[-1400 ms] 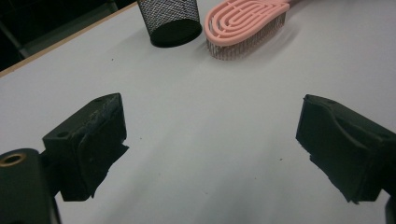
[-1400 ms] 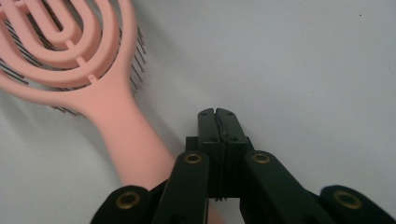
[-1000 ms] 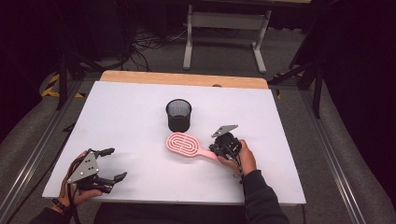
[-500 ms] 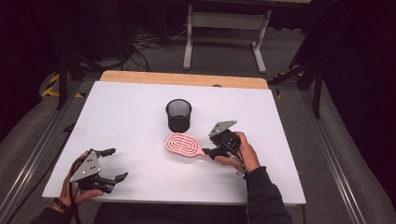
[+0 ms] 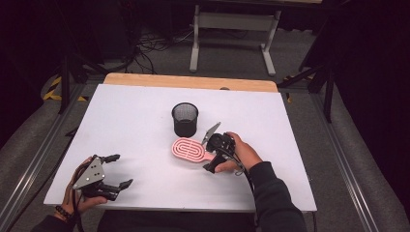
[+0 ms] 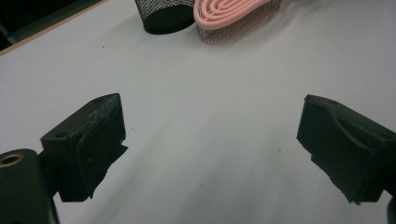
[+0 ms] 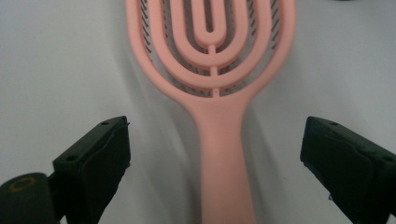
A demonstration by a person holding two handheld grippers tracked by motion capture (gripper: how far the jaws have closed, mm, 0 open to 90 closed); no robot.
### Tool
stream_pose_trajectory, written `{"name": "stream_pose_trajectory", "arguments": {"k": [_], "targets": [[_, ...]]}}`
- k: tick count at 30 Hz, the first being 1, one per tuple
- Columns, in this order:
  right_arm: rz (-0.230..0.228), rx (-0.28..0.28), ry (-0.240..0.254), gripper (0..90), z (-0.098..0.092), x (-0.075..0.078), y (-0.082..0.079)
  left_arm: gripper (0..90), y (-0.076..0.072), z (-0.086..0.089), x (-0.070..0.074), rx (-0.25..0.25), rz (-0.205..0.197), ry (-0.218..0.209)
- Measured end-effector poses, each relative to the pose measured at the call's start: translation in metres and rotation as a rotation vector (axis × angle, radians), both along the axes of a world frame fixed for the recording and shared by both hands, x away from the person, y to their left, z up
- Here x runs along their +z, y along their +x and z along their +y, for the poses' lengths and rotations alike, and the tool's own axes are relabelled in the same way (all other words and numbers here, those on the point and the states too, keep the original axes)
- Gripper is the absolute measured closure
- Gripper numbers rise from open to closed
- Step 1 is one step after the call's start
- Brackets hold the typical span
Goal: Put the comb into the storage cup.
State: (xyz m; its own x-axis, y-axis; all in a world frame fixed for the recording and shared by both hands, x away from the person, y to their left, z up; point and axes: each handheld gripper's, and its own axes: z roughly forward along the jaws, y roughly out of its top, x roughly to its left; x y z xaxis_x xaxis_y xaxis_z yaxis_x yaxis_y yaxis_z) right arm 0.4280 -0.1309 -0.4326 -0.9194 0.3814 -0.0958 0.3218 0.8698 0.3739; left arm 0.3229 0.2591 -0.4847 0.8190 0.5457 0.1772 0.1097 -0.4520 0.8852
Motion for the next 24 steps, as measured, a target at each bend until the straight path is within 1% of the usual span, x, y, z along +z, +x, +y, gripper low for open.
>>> {"name": "stream_pose_trajectory", "arguments": {"k": [1,2,3,4,7,8,11,14,15,17,18,19,20,23,24], "targets": [[0.019,0.006,-0.028,12.2,0.004,-0.003,0.001,8.3,0.0,0.0,0.0,0.0,0.001,0.001],[0.022,0.007,-0.048,12.6,0.005,-0.004,0.003,8.3,0.0,-0.001,-0.001,-0.003,0.004,0.003],[0.03,0.015,-0.06,13.1,0.005,-0.005,0.004,8.3,0.0,-0.001,-0.001,-0.004,0.004,0.004],[0.04,0.01,-0.07,14.9,0.006,-0.006,0.005,8.2,0.0,-0.001,-0.001,-0.004,0.005,0.004],[0.041,0.015,-0.104,17.5,0.01,-0.009,0.009,8.1,0.0,-0.001,-0.001,-0.008,0.006,0.008],[0.037,0.017,-0.111,20.1,0.011,-0.009,0.01,8.1,0.001,-0.001,-0.001,-0.007,0.006,0.011],[0.055,0.025,-0.111,22.2,0.013,-0.009,0.011,8.1,0.001,-0.002,-0.002,-0.008,0.009,0.016],[0.076,0.042,-0.101,29.5,0.013,-0.008,0.012,8.0,0.001,-0.003,-0.002,-0.01,0.005,0.022],[0.079,0.04,-0.101,31.2,0.013,-0.008,0.011,8.0,0.0,-0.003,-0.002,-0.011,0.004,0.021],[0.076,0.053,-0.101,38.7,0.012,-0.007,0.011,8.0,0.0,-0.002,-0.001,-0.012,0.005,0.017],[0.076,0.053,-0.101,38.7,0.012,-0.007,0.011,7.9,0.0,-0.002,-0.001,-0.012,0.005,0.017],[0.071,0.061,-0.086,48.4,0.013,-0.005,0.01,7.8,0.0,-0.002,0.0,-0.01,0.001,0.007],[0.072,0.058,-0.079,50.5,0.012,-0.005,0.01,7.8,0.0,-0.002,0.001,-0.008,0.001,0.007],[0.065,0.056,-0.059,63.9,0.011,-0.005,0.011,7.8,0.0,-0.001,0.001,-0.008,0.002,0.007],[0.068,0.049,-0.054,64.4,0.01,-0.005,0.01,7.8,0.0,-0.002,0.001,-0.007,0.004,0.008]]}}
